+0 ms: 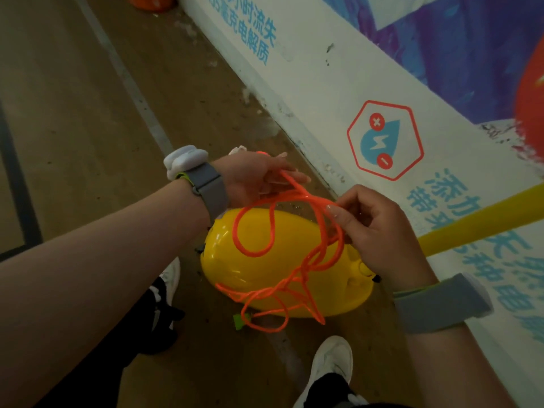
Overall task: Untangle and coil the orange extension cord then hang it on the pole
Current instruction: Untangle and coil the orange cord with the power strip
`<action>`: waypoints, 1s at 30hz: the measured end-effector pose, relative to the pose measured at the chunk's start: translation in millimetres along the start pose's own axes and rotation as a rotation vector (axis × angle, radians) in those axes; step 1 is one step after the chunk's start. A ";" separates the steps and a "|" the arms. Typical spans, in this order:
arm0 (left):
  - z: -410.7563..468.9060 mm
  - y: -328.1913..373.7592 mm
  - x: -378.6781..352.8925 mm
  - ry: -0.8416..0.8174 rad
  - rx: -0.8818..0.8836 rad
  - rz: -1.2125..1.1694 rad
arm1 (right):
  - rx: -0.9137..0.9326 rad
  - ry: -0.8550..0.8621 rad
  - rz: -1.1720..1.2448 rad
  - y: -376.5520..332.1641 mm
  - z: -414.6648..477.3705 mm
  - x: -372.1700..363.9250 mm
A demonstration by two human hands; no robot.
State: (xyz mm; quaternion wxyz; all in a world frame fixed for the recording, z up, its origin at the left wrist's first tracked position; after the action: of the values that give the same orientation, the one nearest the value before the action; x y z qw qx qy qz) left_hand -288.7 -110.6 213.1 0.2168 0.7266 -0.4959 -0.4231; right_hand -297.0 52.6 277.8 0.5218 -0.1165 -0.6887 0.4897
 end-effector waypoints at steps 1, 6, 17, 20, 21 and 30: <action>1.0 -2.5 -2.2 -0.014 0.005 0.088 | -0.036 0.009 0.084 4.2 -0.2 0.9; -9.2 -6.2 -26.4 -0.125 -0.051 0.902 | -0.323 0.163 0.561 31.2 -3.1 -0.4; -8.5 5.0 -23.0 0.066 -0.304 1.425 | -0.536 0.150 0.963 59.3 -1.0 -19.7; -7.1 -2.2 -38.1 0.103 -0.442 1.413 | -0.559 0.069 1.155 59.6 -1.3 -37.4; -6.5 -5.4 -42.8 0.108 -0.482 1.422 | -0.561 0.049 1.190 59.0 -0.8 -42.3; -14.5 5.3 -46.5 0.175 -0.720 1.272 | -0.475 -0.073 1.095 33.5 1.3 -50.4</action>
State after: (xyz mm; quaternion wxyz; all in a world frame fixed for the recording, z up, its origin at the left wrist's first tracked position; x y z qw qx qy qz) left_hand -286.5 -72.3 243.6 0.6844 0.2134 -0.6328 -0.2927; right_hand -288.2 34.6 220.6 0.1291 -0.5512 -0.6365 0.5238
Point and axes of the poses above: each hand's wrist, its own z-axis towards the middle knuckle, its own x-axis out of the back of the hand, y = z × x, the point moved 8 cm from there along z, towards the middle knuckle, and after that the axes turned 3 degrees about -y, right-handed, at the moved point
